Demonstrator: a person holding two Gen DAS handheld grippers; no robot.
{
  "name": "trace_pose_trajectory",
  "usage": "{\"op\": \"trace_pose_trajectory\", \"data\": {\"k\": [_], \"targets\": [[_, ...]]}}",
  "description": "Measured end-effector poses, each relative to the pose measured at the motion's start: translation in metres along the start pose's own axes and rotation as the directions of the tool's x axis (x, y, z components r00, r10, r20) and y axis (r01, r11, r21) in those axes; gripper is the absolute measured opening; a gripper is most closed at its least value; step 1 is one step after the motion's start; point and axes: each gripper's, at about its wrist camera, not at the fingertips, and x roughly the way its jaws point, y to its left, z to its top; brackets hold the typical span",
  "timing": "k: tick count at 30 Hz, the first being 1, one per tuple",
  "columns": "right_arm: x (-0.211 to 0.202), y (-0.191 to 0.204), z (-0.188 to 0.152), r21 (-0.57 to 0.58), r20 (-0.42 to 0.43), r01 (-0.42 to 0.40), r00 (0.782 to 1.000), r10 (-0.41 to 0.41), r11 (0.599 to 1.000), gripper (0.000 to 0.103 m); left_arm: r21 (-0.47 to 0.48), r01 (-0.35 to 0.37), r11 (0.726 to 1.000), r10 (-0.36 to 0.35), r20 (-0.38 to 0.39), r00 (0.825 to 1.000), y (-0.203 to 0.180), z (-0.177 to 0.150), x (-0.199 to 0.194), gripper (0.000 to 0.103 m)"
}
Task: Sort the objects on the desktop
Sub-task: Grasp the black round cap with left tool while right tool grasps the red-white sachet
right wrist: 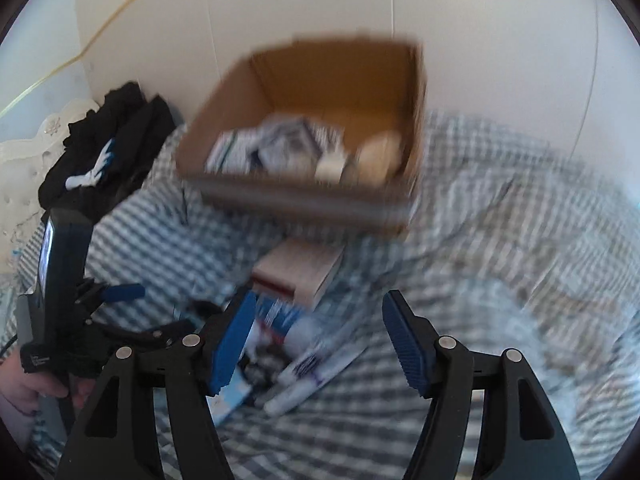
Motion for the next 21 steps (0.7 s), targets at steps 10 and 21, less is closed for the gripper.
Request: {"op": "trace_pose_trajectory", "data": {"k": [10, 21], "targets": [[0.067, 0.013, -0.031, -0.016, -0.206, 0.017, 0.978, -0.02, 1.0, 0.057, 0.03, -0.001, 1.0, 0.001, -0.01, 1.0, -0.008, 0.001, 0.026, 0.095], [0.081, 0.003, -0.037, 0.018, -0.265, 0.059, 0.963, -0.052, 0.998, 0.014, -0.023, 0.071, 0.997, -0.071, 0.022, 0.997, 0.005, -0.003, 0.025, 0.044]]}}
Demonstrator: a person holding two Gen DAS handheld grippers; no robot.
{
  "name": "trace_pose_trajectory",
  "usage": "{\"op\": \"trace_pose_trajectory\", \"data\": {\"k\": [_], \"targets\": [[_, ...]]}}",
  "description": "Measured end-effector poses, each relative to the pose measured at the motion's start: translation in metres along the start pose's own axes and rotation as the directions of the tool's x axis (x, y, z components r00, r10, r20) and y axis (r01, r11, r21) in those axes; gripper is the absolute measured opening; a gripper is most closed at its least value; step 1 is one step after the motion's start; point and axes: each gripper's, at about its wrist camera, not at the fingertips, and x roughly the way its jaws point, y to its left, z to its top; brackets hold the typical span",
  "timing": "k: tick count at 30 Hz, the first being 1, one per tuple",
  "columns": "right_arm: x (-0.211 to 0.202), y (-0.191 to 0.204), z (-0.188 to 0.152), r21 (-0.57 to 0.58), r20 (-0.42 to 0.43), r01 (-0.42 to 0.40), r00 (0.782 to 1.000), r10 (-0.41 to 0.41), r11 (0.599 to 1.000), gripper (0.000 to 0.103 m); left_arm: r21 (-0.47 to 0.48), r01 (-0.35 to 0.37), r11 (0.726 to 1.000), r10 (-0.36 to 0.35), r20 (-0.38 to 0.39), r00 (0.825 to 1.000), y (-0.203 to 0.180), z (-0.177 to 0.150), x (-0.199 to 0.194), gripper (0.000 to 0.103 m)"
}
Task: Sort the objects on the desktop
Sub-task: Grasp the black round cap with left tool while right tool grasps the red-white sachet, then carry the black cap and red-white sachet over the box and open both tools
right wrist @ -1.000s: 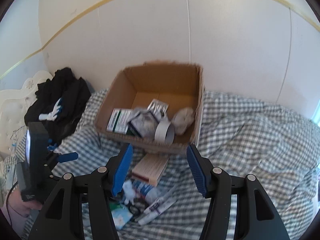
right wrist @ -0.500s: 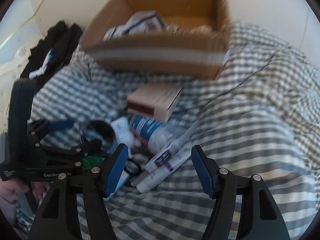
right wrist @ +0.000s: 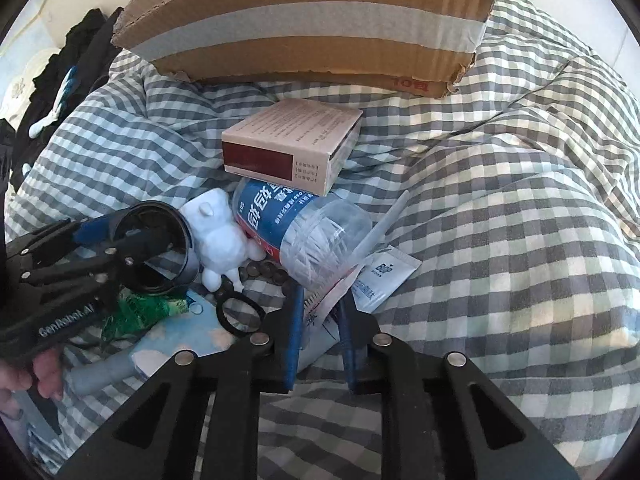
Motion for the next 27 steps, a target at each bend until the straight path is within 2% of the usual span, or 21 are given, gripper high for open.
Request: {"op": "trace_pose_trajectory", "data": {"k": [9, 18, 27], "targets": [[-0.025, 0.002, -0.005, -0.003, 0.083, -0.008, 0.996, 0.008, 1.0, 0.003, 0.015, 0.015, 1.0, -0.016, 0.036, 0.999, -0.001, -0.006, -0.024, 0.037], [-0.064, 0.002, -0.015, 0.012, 0.17, -0.039, 0.985, 0.037, 0.999, 0.002, 0.004, 0.008, 1.0, -0.009, 0.078, 0.997, 0.005, -0.006, -0.049, 0.037], [-0.108, -0.003, -0.012, 0.025, 0.271, -0.051, 0.962, 0.042, 0.998, 0.002, 0.004, 0.013, 1.0, -0.014, 0.166, 0.986, -0.002, 0.012, -0.088, 0.037]]}}
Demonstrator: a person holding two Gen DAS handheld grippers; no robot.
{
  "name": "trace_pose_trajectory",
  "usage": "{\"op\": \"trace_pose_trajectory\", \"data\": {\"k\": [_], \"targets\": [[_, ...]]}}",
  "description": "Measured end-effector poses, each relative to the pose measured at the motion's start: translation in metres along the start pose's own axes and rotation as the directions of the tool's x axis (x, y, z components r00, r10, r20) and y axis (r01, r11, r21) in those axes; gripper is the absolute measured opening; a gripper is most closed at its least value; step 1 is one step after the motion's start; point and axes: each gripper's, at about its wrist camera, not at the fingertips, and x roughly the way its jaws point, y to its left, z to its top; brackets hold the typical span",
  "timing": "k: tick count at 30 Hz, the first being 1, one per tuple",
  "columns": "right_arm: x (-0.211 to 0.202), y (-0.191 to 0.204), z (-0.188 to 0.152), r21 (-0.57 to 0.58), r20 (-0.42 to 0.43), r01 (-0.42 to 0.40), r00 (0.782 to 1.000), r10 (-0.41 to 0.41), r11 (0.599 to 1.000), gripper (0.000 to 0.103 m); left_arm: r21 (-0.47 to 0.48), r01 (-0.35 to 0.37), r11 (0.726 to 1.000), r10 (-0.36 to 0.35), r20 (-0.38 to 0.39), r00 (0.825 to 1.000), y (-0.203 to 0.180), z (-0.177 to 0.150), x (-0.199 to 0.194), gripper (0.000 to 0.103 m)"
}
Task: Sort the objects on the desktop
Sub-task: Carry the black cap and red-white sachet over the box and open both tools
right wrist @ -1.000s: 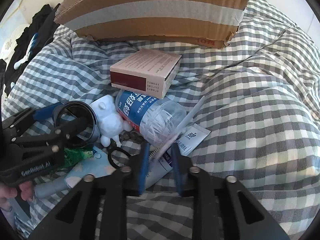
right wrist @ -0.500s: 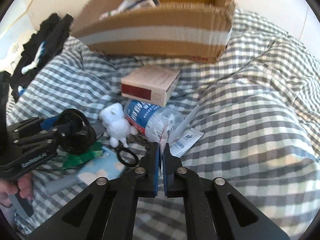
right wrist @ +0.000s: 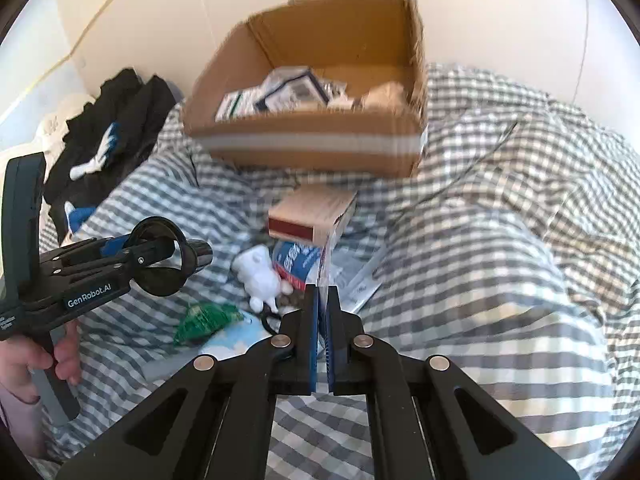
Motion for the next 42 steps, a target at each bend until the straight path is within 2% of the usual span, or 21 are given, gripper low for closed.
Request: {"op": "trace_pose_trajectory", "data": {"k": [11, 22, 33, 42], "targets": [[-0.041, 0.01, 0.059, -0.076, 0.125, 0.015, 0.992, -0.006, 0.997, 0.002, 0.026, 0.043, 0.999, -0.046, 0.102, 0.994, -0.023, 0.06, -0.029, 0.037], [-0.051, 0.008, 0.129, -0.103, 0.23, 0.023, 0.973, 0.001, 0.994, 0.002, 0.034, 0.016, 0.999, -0.023, 0.208, 0.978, -0.033, 0.151, -0.031, 0.037], [0.004, -0.015, 0.196, -0.1, 0.226, 0.024, 0.974, -0.001, 0.995, 0.002, 0.061, -0.022, 0.998, 0.009, 0.213, 0.977, -0.031, 0.214, 0.028, 0.037], [0.062, -0.042, 0.232, -0.067, 0.182, 0.019, 0.983, -0.007, 0.998, 0.002, 0.104, -0.042, 0.994, 0.024, 0.169, 0.985, -0.032, 0.236, 0.091, 0.037]]}}
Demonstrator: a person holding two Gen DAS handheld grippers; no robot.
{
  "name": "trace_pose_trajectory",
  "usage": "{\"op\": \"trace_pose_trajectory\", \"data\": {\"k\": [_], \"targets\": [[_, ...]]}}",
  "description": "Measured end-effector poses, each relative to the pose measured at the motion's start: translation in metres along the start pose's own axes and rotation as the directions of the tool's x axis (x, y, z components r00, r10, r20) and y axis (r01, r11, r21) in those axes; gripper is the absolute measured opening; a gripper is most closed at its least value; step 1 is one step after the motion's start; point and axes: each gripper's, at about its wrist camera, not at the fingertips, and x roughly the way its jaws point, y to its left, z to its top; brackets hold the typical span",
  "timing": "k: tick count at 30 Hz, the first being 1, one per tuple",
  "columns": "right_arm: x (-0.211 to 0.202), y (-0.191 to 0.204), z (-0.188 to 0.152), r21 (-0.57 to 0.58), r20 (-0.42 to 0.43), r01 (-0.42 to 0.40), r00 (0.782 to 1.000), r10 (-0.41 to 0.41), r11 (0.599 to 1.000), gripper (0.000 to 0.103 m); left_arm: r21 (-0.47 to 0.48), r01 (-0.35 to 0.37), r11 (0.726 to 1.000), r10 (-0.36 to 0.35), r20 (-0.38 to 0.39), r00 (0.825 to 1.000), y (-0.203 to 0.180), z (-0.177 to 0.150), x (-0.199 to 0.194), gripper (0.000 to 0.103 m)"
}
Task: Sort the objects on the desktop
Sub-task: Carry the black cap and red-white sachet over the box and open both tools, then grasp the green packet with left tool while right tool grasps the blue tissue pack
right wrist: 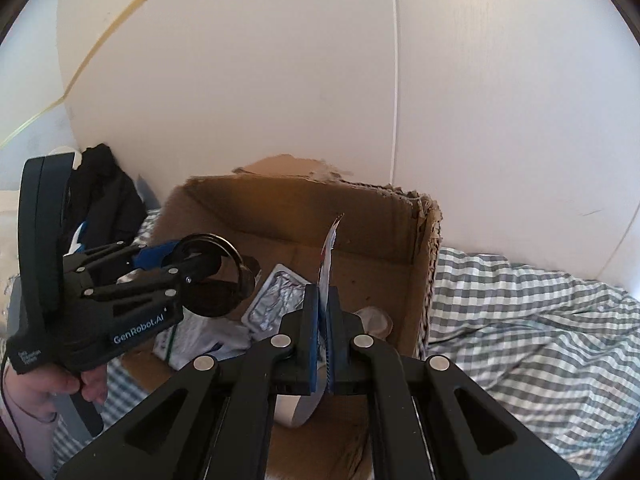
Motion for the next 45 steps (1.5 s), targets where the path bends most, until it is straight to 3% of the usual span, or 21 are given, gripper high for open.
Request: {"op": "trace_pose_trajectory", "data": {"k": [6, 8, 9, 10, 12, 14, 16, 25, 32, 34, 37, 45], "targets": [[0.008, -0.014, -0.002, 0.031, 0.018, -0.031, 0.999, 0.031, 0.999, 0.005, 0.018, -0.012, 1.0, 0.012, -0.027, 1.0, -0.001, -0.003, 0.025, 0.037], [0.003, -0.017, -0.003, 0.05, 0.033, -0.031, 0.999, 0.03, 0.998, 0.028, 0.015, -0.015, 1.0, 0.016, -0.03, 0.999, -0.003, -0.005, 0.027, 0.038], [0.002, -0.021, 0.0, 0.063, 0.044, -0.032, 0.999, 0.029, 0.998, 0.048, 0.011, -0.012, 1.0, 0.013, -0.035, 0.999, -0.004, -0.004, 0.028, 0.039], [-0.001, -0.023, 0.0, 0.076, 0.055, -0.033, 0.998, 0.029, 0.997, 0.056, 0.006, -0.011, 1.0, 0.011, -0.037, 0.999, -0.004, -0.005, 0.027, 0.042], [-0.008, -0.024, -0.001, 0.091, 0.066, -0.037, 0.997, 0.031, 0.995, 0.056, 0.006, -0.01, 1.0, 0.01, -0.043, 0.999, -0.006, -0.007, 0.023, 0.053], [-0.012, -0.028, -0.001, 0.096, 0.075, -0.029, 0.997, 0.022, 0.995, 0.056, 0.017, -0.026, 1.0, 0.027, -0.027, 0.999, -0.009, -0.009, 0.015, 0.074], [-0.02, -0.029, -0.006, 0.103, 0.081, -0.022, 0.997, 0.013, 0.994, 0.056, 0.031, -0.053, 0.998, 0.053, -0.006, 0.999, -0.011, -0.01, 0.003, 0.08], [-0.056, -0.024, -0.042, 0.152, 0.059, 0.018, 0.998, -0.027, 0.988, 0.056, 0.033, -0.067, 0.997, 0.067, -0.015, 0.998, -0.01, -0.019, -0.047, 0.081], [-0.104, 0.002, -0.061, 0.12, 0.07, 0.038, 0.996, -0.047, 0.992, 0.056, 0.038, -0.079, 0.996, 0.079, 0.001, 0.997, -0.011, -0.042, -0.095, 0.081], [-0.117, 0.009, -0.066, 0.112, 0.072, 0.041, 0.996, -0.05, 0.993, 0.056, 0.034, -0.069, 0.997, 0.068, 0.009, 0.998, -0.014, -0.05, -0.111, 0.081], [-0.133, 0.016, -0.072, 0.103, 0.071, 0.05, 0.996, -0.057, 0.993, 0.056, 0.029, -0.063, 0.998, 0.063, 0.015, 0.998, -0.018, -0.062, -0.132, 0.089], [-0.163, 0.035, -0.1, 0.074, 0.06, 0.056, 0.996, -0.061, 0.996, 0.064, 0.055, -0.061, 0.997, 0.062, -0.02, 0.998, -0.024, -0.107, -0.154, 0.09]]}}
